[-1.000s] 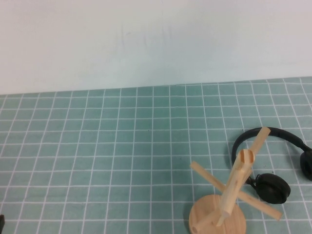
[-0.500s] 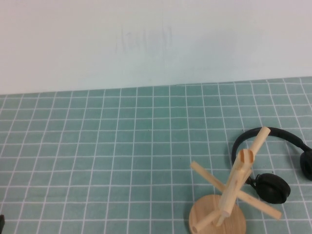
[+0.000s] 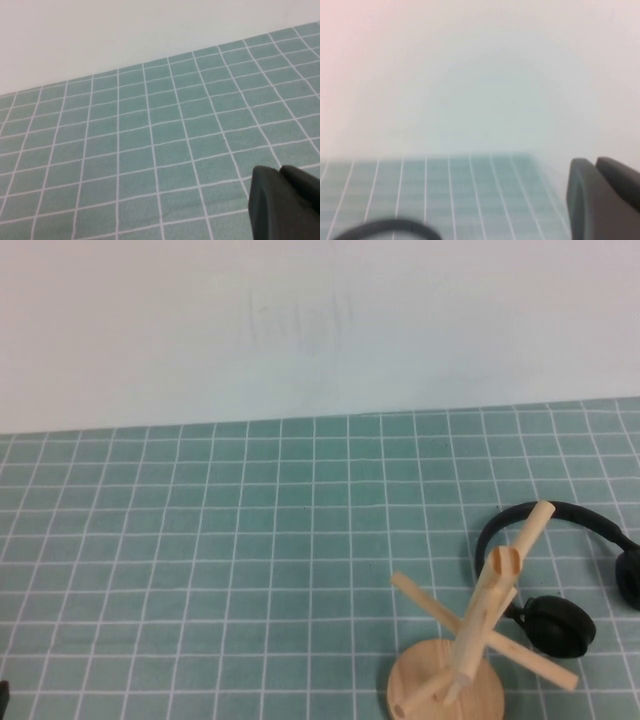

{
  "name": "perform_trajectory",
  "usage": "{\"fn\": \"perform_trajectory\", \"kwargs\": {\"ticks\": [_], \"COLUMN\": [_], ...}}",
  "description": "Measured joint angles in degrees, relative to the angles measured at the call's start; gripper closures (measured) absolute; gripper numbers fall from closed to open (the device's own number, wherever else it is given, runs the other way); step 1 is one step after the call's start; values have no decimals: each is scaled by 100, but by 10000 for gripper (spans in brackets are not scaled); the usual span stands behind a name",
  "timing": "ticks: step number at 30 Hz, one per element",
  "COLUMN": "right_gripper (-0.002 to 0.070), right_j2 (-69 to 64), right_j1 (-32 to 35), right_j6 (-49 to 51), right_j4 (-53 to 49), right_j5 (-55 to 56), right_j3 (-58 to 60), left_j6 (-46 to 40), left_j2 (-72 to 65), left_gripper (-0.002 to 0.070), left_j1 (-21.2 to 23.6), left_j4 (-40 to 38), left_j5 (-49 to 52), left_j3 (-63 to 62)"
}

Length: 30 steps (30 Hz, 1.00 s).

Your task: Take out the headphones from the headphone stand

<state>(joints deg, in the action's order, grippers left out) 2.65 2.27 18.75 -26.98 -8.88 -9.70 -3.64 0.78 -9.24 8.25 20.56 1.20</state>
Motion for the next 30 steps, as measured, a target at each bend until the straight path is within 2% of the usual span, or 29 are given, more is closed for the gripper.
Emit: {"fn": "perform_trajectory", "kwargs": {"ticks": [3, 5, 7, 14, 24, 30], "right_gripper": [682, 682, 682, 682, 682, 682], "right_j2": [-97, -37, -47, -47, -47, -47], "right_j1": [44, 136, 155, 190, 638, 666], "right_j6": [28, 491, 627, -336, -340, -340], "right_j4": [-87, 257, 722, 555, 723, 696], "right_j5": [329, 284, -1009, -1248, -1203, -1170], "right_j3": [657, 1138, 1009, 1056, 1056, 1056], "left_j6": [0, 0, 0, 0, 0, 0], "left_j2": [0, 0, 0, 0, 0, 0], "left_gripper": [680, 680, 680, 680, 680, 680], "left_j1": [0, 0, 0, 0, 0, 0], "left_j4": [0, 0, 0, 0, 0, 0], "left_j5": [0, 0, 0, 0, 0, 0], "left_j3": [0, 0, 0, 0, 0, 0]}}
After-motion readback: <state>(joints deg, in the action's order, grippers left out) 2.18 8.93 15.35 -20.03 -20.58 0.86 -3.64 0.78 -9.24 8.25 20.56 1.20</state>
